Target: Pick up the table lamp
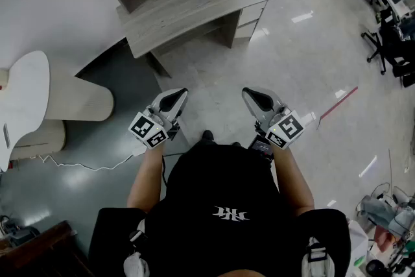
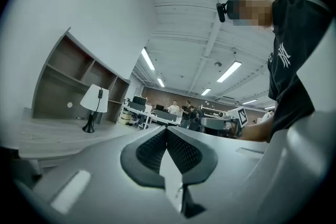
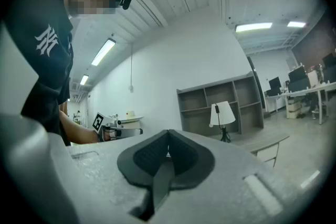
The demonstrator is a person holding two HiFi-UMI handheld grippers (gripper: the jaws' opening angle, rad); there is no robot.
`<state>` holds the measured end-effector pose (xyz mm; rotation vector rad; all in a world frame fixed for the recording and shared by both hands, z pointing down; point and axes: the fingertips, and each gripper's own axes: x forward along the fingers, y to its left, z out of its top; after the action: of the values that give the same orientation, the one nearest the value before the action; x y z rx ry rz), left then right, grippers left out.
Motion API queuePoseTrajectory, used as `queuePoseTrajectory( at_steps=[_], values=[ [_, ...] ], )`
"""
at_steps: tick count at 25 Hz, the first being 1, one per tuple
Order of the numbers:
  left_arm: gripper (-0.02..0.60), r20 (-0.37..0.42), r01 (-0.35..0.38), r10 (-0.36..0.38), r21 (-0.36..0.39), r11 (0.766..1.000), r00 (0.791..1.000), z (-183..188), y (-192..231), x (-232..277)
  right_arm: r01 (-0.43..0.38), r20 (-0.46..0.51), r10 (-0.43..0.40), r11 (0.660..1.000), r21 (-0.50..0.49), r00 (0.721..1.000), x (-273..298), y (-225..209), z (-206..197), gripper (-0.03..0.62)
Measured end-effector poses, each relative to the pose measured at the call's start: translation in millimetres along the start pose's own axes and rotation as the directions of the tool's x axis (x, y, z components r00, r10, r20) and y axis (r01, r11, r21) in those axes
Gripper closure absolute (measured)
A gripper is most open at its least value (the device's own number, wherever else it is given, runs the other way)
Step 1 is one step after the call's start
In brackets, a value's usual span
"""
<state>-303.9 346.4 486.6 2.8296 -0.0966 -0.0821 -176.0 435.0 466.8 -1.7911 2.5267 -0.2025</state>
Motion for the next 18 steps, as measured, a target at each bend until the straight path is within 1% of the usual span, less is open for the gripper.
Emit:
queuePoseTrajectory(
  at_steps=[3, 6, 9, 12, 13, 14, 16, 18],
  values=[
    [0.595, -0.024, -0.029, 0.029, 0.01, 1.0, 0.999, -2.6, 29.1, 1.6, 0.021, -0.028, -0.022, 0.999, -0.026, 0.999, 14.0, -12.6, -3.1, 0.595],
    [0.595, -0.018, -0.033, 0.034, 0.037, 0.999, 0.999, 8.3, 49.3, 3.1, 0.025, -0.031, -0.026, 0.999, -0.034, 0.999, 28.1, -23.9, -3.6, 0.595],
    [0.595, -0.011, 0.013, -0.013, 0.018, 1.0, 1.0, 5.8, 51.7, 11.4, 0.062, -0.039, -0.063, 0.997, -0.045, 0.997, 24.8, -34.3, -3.8, 0.595],
    [0.595, -0.027, 0.068, -0.068, -0.006, 0.998, 0.997, -2.2, 55.1, 25.5, 0.111, 0.003, -0.111, 0.992, -0.051, 0.994, 22.1, -43.5, 4.7, 0.592],
    [0.595, -0.032, 0.086, -0.086, -0.01, 0.996, 0.996, -4.0, 54.2, 30.8, 0.121, 0.014, -0.121, 0.991, -0.052, 0.993, 21.4, -44.6, 7.8, 0.572],
    [0.595, -0.037, 0.103, -0.104, -0.014, 0.995, 0.994, -5.5, 51.6, 35.7, 0.128, 0.015, -0.127, 0.99, -0.053, 0.992, 20.4, -44.4, 9.3, 0.56],
    [0.595, -0.042, 0.131, -0.131, -0.021, 0.991, 0.99, -7.1, 46.9, 44.0, 0.13, -0.005, -0.13, 0.99, -0.056, 0.991, 18.8, -42.7, 7.9, 0.559],
    [0.595, -0.03, 0.144, -0.145, -0.036, 0.989, 0.989, -4.7, 47.0, 51.8, 0.126, -0.027, -0.127, 0.991, -0.048, 0.992, 18.0, -43.9, 4.9, 0.559]
  ],
)
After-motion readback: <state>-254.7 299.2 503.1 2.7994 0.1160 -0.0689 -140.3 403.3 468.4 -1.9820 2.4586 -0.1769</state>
